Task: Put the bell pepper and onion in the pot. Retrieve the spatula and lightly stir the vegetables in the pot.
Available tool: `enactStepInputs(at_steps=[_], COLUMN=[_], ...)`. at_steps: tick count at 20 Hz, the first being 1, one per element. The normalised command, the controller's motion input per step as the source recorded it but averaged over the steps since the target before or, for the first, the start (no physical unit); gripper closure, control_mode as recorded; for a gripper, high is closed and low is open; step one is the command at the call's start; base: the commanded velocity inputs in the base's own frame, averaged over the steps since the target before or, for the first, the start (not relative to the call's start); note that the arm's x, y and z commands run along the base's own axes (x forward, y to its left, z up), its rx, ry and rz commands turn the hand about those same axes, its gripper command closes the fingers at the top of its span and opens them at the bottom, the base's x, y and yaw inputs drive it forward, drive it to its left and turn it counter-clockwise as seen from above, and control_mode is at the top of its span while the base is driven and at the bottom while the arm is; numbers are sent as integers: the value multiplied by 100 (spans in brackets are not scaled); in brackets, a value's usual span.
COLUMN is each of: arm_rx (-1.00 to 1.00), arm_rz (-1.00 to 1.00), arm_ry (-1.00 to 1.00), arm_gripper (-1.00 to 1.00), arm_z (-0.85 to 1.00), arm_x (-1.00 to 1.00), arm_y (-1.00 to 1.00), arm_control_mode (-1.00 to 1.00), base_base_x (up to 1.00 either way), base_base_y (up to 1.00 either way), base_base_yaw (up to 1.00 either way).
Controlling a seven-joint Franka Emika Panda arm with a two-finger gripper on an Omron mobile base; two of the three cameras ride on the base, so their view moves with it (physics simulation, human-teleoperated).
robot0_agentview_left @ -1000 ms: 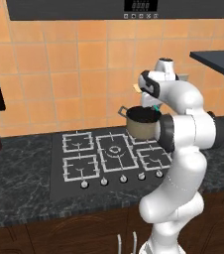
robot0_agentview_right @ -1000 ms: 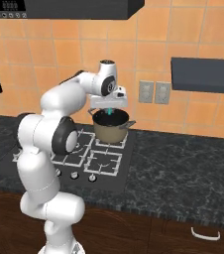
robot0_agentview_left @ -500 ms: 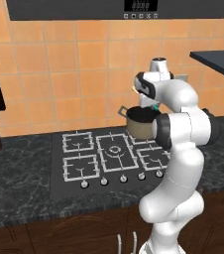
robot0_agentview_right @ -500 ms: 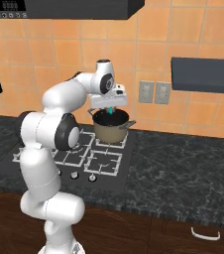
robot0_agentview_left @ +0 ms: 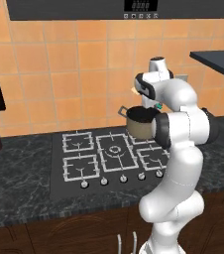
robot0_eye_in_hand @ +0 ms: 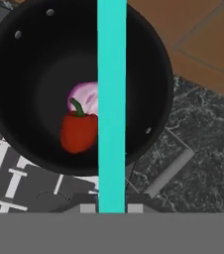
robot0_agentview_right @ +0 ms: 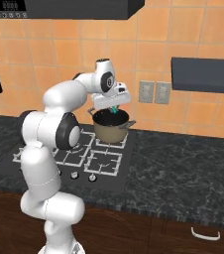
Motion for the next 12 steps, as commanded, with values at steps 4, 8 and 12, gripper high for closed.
enactStepInputs(at_steps=[4,8,12], arm_rx=[0,0,0], arm_rz=[16,25,23], arm_ry=[12,13,15], arm_gripper=[100,100,100], arm_z=[0,0,1], arm_x=[9,4,8], arm_y=[-1,0,0], arm_control_mode=[-100,-100,-100], base_base_x=[0,0,0], base_base_y=[0,0,0], base_base_yaw=[0,0,0])
